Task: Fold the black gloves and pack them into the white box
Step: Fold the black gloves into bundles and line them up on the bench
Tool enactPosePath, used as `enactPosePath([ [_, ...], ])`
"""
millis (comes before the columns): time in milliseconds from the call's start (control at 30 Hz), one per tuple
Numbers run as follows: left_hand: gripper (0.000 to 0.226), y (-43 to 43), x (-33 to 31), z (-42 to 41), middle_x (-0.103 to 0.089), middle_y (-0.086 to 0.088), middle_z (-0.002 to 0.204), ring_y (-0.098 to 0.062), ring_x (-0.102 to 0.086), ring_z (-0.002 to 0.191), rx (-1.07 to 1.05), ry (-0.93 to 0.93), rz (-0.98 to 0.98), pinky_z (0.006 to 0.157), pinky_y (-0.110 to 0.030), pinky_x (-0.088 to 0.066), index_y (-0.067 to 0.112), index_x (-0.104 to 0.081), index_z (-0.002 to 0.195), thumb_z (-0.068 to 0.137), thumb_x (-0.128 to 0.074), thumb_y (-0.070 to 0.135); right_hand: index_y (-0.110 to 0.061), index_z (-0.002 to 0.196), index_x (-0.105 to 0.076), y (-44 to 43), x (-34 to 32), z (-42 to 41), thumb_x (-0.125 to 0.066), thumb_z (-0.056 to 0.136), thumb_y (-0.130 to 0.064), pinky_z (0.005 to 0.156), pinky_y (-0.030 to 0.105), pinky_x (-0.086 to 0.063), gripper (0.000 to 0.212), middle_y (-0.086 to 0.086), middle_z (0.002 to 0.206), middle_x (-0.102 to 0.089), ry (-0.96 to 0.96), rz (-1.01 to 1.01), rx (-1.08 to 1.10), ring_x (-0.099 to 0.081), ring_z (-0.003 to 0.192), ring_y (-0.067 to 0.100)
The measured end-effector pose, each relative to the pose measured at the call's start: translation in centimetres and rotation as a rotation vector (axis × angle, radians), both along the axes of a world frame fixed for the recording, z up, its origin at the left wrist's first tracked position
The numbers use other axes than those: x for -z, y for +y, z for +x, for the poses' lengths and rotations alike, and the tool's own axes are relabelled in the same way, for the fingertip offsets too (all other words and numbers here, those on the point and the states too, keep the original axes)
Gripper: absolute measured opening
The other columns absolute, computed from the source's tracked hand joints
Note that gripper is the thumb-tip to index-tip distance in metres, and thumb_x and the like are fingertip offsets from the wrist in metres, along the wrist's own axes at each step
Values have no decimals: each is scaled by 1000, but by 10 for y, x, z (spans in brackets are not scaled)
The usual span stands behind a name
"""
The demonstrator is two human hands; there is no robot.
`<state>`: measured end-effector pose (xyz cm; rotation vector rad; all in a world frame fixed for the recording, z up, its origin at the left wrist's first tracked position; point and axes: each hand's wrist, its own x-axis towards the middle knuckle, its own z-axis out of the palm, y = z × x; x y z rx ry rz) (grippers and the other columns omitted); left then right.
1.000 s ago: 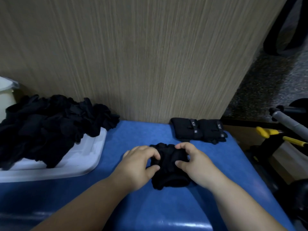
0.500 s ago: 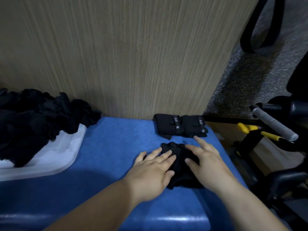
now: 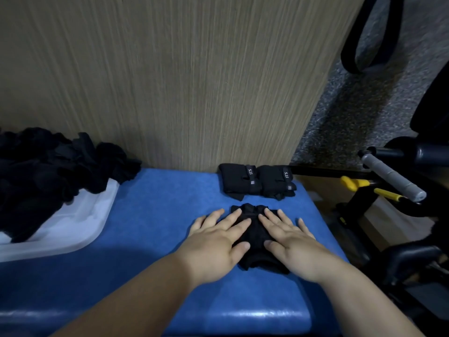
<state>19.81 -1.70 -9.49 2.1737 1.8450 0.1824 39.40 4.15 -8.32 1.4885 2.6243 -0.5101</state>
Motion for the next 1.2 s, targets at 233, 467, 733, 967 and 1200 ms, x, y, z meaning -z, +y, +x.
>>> enactPosePath([
  [233,54,-5,-11,-25,-3,16,160,-8,2,145,-67,-42,84,115,-34,1,38,-24,148,98,-32,54,-30,140,-45,2,-20,-15,-49,96,-25,120,31,-4,45,-16,150,-31,231,212,-7,-7,147,7],
  [467,43,-22,-18,-80,-36,20,146,-6,-20,137,-290,-86,180,112,-32,-15,36,-43,138,98,-36,49,-27,103,-72,-22,-30,-88,-57,84,-12,88,13,-34,29,-22,93,-58,424,374,-112,-47,105,3],
  [733,35,-57,-25,-157,-48,20,132,-10,-28,129,-622,-16,315,104,-31,-21,36,-51,128,95,-43,46,-30,105,-69,-35,-11,-165,-57,90,-25,84,15,-37,20,-20,91,-59,466,263,-190,-50,101,5],
  [967,26,-76,-27,-202,-50,15,122,-14,-31,121,-770,4,436,96,-30,-23,32,-55,118,95,-45,38,-32,103,-63,-42,2,-224,-61,91,-21,74,8,-42,16,-16,88,-63,723,-92,-52,-58,81,-5],
  [1200,29,-78,-28,-219,-49,12,123,-14,-34,119,-804,-39,472,95,-29,-27,30,-50,123,95,-46,36,-23,129,-52,-41,-12,-295,-59,93,-32,76,14,-39,38,-11,106,-57,750,-163,14,-54,93,5],
])
